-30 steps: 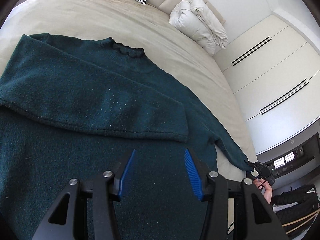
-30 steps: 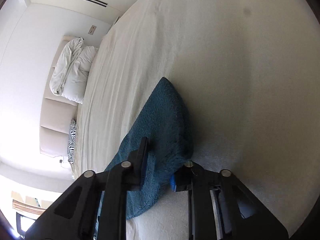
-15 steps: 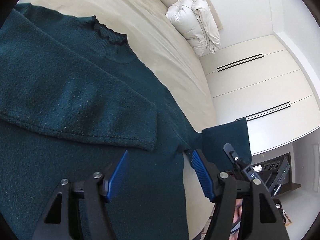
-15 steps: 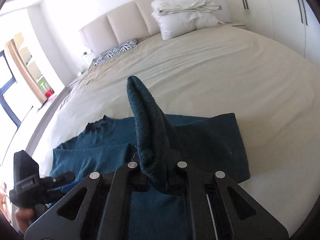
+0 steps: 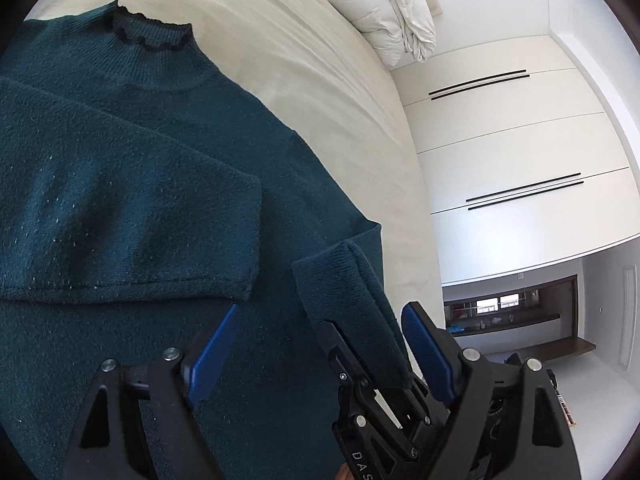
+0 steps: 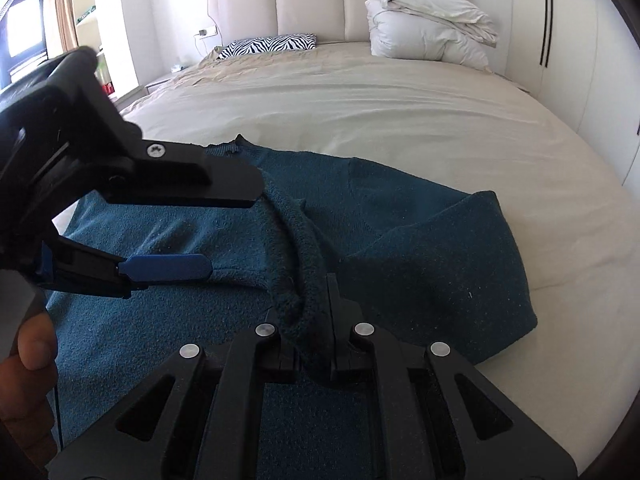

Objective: Fold small clothes

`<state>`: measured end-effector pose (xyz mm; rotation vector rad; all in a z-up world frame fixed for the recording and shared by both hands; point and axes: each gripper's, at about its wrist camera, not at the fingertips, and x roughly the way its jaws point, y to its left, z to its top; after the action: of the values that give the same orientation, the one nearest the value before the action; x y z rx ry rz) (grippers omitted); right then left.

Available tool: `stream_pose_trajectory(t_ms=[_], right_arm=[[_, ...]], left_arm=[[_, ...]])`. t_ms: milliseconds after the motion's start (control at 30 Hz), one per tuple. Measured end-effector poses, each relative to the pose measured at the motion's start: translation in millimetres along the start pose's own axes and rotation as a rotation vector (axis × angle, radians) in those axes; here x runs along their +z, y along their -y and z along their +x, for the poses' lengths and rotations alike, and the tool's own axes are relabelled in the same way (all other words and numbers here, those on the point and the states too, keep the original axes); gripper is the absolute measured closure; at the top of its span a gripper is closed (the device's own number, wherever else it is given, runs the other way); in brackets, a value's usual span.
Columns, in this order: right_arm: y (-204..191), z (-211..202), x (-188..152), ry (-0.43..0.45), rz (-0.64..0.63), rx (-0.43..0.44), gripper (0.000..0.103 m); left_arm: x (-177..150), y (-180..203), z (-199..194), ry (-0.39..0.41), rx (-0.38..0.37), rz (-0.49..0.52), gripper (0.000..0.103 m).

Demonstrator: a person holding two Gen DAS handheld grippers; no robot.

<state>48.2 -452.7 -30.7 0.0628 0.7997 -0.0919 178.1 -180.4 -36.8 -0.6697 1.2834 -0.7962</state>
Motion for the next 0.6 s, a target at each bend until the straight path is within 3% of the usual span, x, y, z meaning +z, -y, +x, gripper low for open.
stream_pose_trajectory(t_ms=[267,333,400,433,467,600], right_arm=[[-25.9,-13.8,-9.6,0.025,-0.093,-0.044,0.095],[-31.0,-15.4,-10.2,0.027,-0.109,-0.047,0.095],[-33.9,-16.4,-11.2,0.023,-0.113,-0.042,0.095],[-35.8,-17.2,-12.5,0.021,-0.117,-0.041,0.095],[-37.7,-18.5,-14.2,0.017,-0.121,-0.042,0.095],[-33.3,-26.4,-19.7,-0.005,-0.098,0.000,0.086]], left_arm=[[7.9,-2.0,4.4,-0.051,0.038,-0.034,0.022],[8.3,-8.1,10.1,-0.077,0.016,-0.064,0.049],[9.8,-13.5,15.4,-0.097,0.000,-0.089,0.068],[11.7,-15.2,16.4,-0.097,0.004,-0.094,0.084],[12.7,-16.5,16.2,-0.093,0.017,-0.094,0.093],[12.5,-9.4,2.9,-0.074,0.019,-0.043,0.095]])
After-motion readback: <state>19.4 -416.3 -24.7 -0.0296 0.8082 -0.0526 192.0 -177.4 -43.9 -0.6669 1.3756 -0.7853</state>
